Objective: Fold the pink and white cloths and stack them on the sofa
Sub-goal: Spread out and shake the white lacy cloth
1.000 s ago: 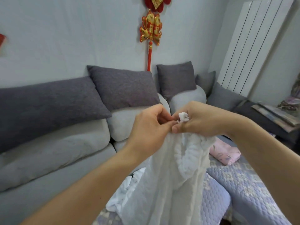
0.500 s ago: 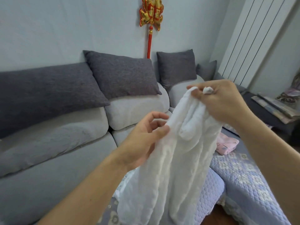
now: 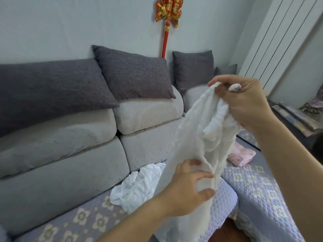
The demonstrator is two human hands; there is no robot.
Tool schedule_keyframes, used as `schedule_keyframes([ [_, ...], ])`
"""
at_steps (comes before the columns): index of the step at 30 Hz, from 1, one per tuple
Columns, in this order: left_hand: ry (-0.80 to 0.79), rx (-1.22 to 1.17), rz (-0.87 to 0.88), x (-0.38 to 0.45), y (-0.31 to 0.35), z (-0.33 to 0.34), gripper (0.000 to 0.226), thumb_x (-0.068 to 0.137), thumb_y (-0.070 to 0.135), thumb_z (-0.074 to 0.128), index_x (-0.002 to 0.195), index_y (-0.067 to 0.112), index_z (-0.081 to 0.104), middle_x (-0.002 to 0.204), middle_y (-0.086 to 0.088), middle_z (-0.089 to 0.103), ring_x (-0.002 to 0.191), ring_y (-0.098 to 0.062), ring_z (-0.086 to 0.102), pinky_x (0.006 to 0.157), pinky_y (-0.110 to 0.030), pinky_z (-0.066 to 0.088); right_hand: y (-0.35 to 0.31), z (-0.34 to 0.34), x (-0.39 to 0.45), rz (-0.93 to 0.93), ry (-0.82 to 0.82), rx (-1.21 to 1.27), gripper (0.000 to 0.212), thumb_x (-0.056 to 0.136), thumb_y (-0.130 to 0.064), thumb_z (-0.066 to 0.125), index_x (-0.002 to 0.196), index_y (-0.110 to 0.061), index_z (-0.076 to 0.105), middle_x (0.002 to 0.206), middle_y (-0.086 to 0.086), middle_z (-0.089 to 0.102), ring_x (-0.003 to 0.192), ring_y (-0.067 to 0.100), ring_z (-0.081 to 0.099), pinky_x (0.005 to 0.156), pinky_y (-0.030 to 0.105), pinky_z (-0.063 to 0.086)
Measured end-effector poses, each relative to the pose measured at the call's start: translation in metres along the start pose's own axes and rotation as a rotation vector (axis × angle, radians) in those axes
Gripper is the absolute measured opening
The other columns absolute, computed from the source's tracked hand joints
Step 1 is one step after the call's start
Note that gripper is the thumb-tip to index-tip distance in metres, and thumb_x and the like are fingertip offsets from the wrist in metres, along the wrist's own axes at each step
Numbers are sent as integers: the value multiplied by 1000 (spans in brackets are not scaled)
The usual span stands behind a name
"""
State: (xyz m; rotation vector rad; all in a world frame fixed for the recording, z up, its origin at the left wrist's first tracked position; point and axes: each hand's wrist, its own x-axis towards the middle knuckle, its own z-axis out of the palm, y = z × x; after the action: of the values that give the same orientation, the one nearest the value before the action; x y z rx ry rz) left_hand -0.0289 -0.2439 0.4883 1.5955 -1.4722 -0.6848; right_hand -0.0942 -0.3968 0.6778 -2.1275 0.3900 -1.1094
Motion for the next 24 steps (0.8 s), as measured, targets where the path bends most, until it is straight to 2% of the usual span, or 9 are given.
schedule_keyframes([
  [3,159,-482,-95,2,-8,18,12,92,38,66,97,30,58,124,2,60,119,-15,57,109,-36,43,3,-4,-2,9,-65,94,33,97,-7,62,82,-31,78,82,-11,73,79,9,67,76,26,54],
  [5,224,-655,-164,1,-19,19,19,91,39,66,103,27,56,114,-3,66,104,-24,65,98,-43,52,5,-8,-4,37,-60,169,34,97,-5,60,81,-29,78,82,-9,73,80,9,67,76,25,54],
  [7,150,-565,-139,2,-25,17,31,89,42,69,116,33,57,114,7,64,98,-14,62,94,-34,52,9,-10,-5,67,-40,203,33,97,-4,60,82,-27,77,82,-8,74,80,10,68,77,25,55],
  [10,-9,-302,-74,5,-20,20,31,84,53,71,110,38,63,116,16,55,109,-4,53,101,-19,41,15,-10,-4,89,9,148,26,97,-6,62,85,-25,77,85,-6,75,85,13,69,84,32,57],
  [13,22,-297,-25,5,-9,26,24,89,38,68,101,17,68,117,9,54,110,-3,54,101,-21,41,21,-6,0,89,80,42,21,95,-9,64,87,-23,77,86,-7,76,86,10,69,86,29,57],
  [15,37,-413,-12,-2,-7,27,23,89,27,67,91,5,60,88,-4,53,78,-9,53,78,-28,47,26,-5,4,88,136,9,19,93,-12,66,85,-25,77,86,-7,76,86,9,69,85,30,57],
  [18,75,-438,-99,-19,-20,21,35,87,20,70,71,19,39,63,8,33,60,-9,34,57,-22,35,40,-10,14,130,240,2,19,91,-11,65,84,-24,76,82,-7,74,83,9,68,85,34,57],
  [21,158,-415,-200,-43,-47,1,37,81,29,77,72,29,42,64,12,43,62,-9,39,59,-19,37,57,-20,23,229,330,102,20,92,-6,63,83,-20,75,80,-6,74,82,11,69,87,37,59],
  [24,140,-666,-379,-68,-75,-38,50,57,54,90,93,36,60,91,-4,74,76,-22,63,71,-34,50,75,-27,28,298,357,139,13,93,-9,63,92,-13,75,92,5,76,90,20,72,91,41,59],
])
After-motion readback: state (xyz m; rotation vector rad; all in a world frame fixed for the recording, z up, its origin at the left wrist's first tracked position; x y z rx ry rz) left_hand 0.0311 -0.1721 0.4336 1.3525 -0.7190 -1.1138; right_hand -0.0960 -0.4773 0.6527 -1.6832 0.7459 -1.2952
